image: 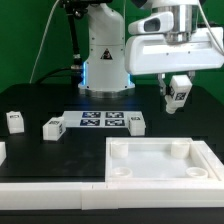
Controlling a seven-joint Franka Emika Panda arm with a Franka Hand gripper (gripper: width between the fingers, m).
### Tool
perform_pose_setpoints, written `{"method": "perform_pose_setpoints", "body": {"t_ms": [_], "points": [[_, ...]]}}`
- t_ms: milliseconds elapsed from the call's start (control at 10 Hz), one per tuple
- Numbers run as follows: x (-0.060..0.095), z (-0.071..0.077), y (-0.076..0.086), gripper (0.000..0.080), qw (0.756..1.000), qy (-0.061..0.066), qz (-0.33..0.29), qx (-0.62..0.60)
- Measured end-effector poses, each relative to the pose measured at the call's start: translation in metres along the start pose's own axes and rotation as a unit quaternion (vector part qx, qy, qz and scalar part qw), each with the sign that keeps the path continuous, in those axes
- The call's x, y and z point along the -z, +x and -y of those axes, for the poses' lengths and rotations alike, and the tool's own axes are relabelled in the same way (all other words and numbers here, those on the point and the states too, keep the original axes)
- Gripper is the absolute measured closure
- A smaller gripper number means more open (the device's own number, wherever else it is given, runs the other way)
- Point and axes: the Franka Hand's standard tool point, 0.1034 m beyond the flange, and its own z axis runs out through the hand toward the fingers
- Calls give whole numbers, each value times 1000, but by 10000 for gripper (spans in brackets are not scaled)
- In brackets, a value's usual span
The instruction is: Assemble one leg
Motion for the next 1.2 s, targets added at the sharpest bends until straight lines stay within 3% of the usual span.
{"method": "perform_pose_setpoints", "body": {"t_ms": [100,200,300,500,900,1100,1200], "points": [[4,-3,15,511,999,1,-43,6],[3,0,13,511,994,5,-108,4],[-7,-1,-2,511,994,6,-110,4],[-14,-3,-5,511,997,4,-83,10],[-29,-38,58,511,995,-9,-84,47],[-30,-37,77,511,997,-5,-64,45],[-30,-37,76,511,997,-5,-67,45]]}}
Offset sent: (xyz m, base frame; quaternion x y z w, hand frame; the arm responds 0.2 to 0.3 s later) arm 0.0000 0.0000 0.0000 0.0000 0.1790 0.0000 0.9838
